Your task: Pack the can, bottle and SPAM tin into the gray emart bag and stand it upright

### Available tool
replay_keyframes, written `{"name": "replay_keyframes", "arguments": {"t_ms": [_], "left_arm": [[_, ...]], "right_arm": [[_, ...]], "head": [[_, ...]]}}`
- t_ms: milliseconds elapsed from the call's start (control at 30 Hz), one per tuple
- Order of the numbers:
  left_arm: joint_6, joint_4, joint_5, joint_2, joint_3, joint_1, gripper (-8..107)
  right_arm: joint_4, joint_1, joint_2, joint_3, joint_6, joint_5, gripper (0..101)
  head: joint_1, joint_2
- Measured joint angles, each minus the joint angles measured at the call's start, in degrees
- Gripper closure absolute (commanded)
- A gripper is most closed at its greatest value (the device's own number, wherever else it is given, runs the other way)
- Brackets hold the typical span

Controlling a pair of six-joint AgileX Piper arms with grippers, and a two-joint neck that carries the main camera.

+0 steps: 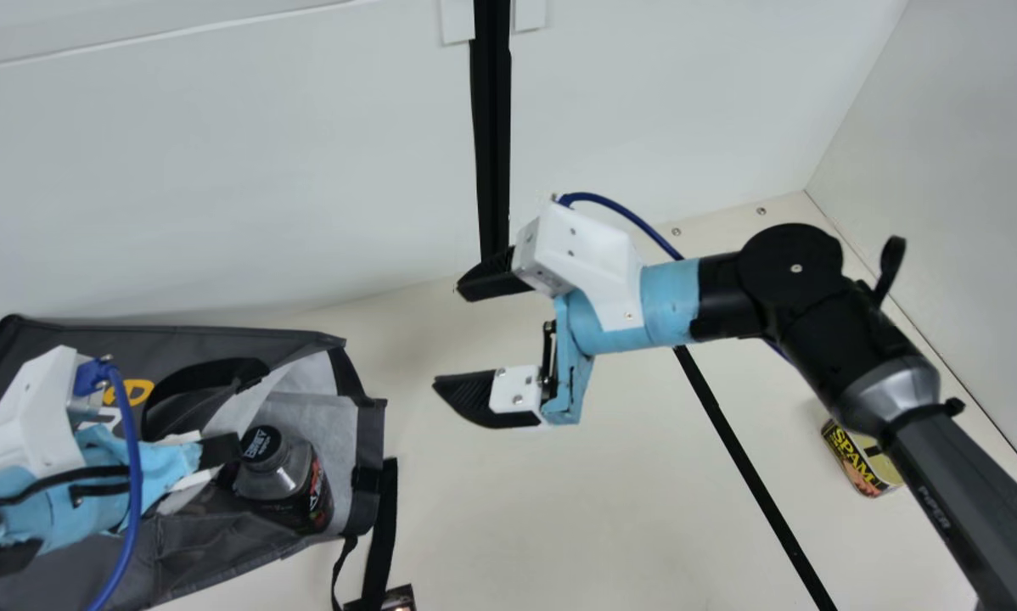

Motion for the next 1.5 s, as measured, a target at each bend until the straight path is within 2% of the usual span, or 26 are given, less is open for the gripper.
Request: {"name": "replay_keyframes", "arguments": {"t_ms": [900, 1267, 1500], "left_arm": [[0.0, 0.0, 0.0, 0.0, 0.0, 0.0, 107], [0.0, 0.0, 0.0, 0.0, 0.0, 0.0, 107], [0.0, 0.0, 0.0, 0.0, 0.0, 0.0, 107]], "right_arm": [[-7.6, -18.5, -6.7, 0.0, 5.8, -1.9, 6], [-14.1, -24.7, -8.0, -2.7, 10.2, -3.5, 6], [-19.9, -25.4, -9.8, -3.6, 15.4, -5.8, 6]], "head": [[0.0, 0.0], [0.0, 0.0], [0.0, -0.1]]}}
